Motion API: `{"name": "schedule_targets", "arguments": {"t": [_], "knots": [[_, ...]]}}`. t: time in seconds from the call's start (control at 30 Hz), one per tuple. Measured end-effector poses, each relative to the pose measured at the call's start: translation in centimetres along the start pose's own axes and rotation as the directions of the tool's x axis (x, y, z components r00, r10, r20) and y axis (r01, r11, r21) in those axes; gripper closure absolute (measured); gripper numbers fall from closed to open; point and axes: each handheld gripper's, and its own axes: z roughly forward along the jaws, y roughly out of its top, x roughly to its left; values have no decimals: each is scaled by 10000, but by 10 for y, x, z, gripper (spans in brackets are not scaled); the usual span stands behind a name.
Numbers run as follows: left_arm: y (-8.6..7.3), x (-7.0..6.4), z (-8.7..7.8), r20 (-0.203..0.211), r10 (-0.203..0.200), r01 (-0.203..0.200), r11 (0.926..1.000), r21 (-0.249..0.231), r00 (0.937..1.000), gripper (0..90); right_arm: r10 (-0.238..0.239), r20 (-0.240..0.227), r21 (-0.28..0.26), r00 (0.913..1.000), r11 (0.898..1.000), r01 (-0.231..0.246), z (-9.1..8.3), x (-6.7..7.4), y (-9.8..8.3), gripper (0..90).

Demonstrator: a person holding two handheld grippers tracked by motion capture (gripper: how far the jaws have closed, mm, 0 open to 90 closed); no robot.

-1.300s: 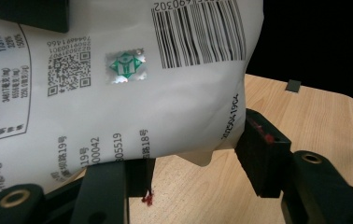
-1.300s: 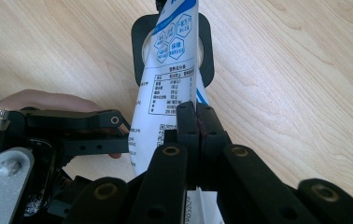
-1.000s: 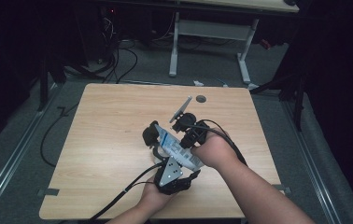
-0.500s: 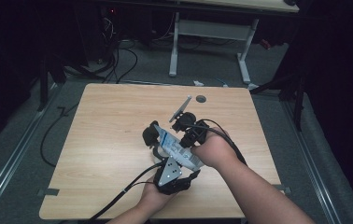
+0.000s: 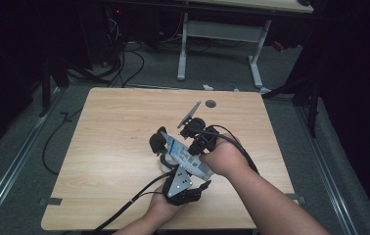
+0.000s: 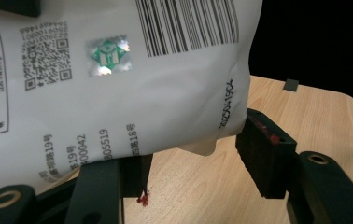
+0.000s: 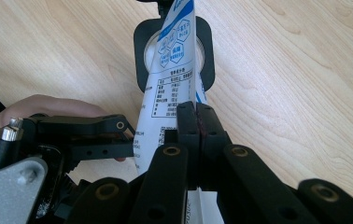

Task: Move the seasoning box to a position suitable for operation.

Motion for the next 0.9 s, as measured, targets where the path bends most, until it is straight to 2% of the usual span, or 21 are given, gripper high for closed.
{"name": "schedule_targets", "arguments": {"t": [0.4, 0.6, 0.9], "knots": [[-1, 2, 1, -150, -31, 33, 10000, 74, 9999, 486, -41, 14, -80, 10000, 10000, 41, -2, 1, 2, 900], [1, 0, -1, -80, -52, 52, 10000, -25, 10000, 505, 73, -9, -111, 10000, 9999, -73, -3, 1, 2, 900], [4, 0, -3, -64, -120, 119, 9998, -137, 9999, 514, -8, 68, -105, 10000, 9999, 9, -4, 1, 3, 900]]}}
